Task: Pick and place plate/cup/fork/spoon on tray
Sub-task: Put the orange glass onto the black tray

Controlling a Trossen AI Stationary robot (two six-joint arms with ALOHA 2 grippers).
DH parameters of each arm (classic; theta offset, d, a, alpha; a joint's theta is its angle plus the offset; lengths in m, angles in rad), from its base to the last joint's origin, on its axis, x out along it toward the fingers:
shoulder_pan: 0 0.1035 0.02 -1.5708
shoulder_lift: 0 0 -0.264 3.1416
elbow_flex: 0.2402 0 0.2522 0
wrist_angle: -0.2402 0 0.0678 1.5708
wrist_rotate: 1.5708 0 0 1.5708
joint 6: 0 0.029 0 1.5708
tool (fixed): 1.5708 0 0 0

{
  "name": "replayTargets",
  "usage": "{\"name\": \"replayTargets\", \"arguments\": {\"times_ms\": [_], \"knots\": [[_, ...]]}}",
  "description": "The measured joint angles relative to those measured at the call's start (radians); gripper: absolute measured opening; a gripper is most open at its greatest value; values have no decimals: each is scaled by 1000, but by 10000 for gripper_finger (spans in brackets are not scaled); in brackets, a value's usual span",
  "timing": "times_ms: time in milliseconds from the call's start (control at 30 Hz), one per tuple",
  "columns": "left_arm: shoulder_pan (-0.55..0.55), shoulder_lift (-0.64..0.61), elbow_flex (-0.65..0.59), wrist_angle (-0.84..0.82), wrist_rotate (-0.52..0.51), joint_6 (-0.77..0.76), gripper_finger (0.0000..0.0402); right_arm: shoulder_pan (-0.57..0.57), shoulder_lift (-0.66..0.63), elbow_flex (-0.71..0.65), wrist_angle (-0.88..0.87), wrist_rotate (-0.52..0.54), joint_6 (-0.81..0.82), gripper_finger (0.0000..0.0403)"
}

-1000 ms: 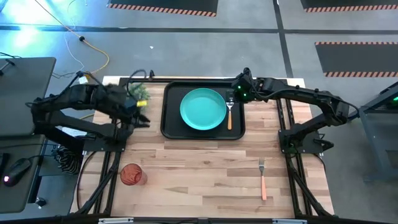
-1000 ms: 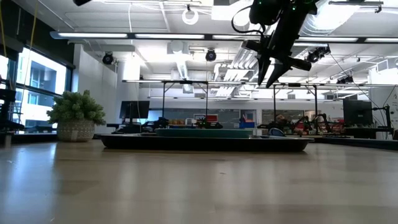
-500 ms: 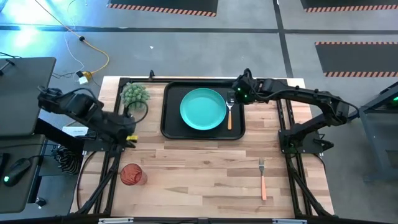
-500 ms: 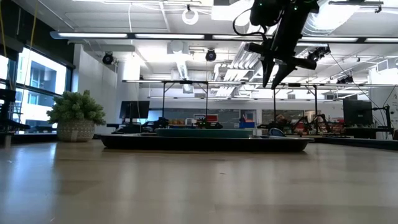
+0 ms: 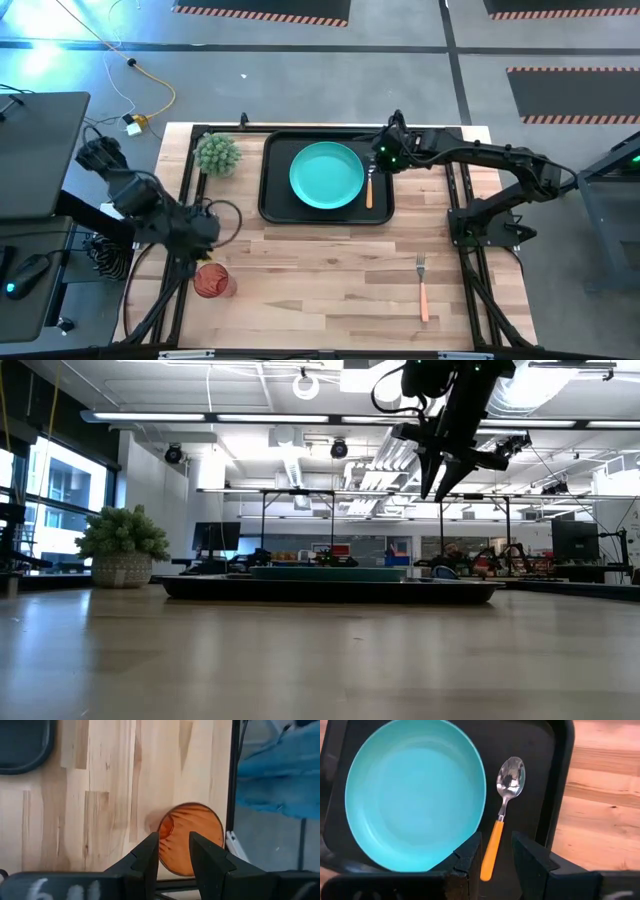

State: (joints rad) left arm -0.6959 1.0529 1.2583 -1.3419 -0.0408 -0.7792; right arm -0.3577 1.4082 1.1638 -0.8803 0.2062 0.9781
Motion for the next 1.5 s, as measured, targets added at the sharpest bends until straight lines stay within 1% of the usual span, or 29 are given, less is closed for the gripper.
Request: {"name": "replayTargets", "arguments": {"times_ms": [233, 600, 933, 1067, 1267, 1500], "knots": [[-58, 100, 0, 0, -21, -22, 99, 0, 0, 0, 0, -15, -22, 99], [-71, 213, 0, -1, -24, -40, 99, 1, 0, 0, 1, -15, -63, 99], [-71, 235, -1, -22, -24, -48, 99, 1, 0, 0, 1, -23, -84, 99], [-71, 235, -2, -29, -25, -23, 99, 0, 0, 0, 1, -23, -89, 99], [-71, 235, -54, -26, -25, -23, 99, 1, 0, 0, 1, -23, -92, 99], [-70, 235, -87, -22, -34, -30, 99, 1, 0, 0, 1, -23, -97, 99]]}}
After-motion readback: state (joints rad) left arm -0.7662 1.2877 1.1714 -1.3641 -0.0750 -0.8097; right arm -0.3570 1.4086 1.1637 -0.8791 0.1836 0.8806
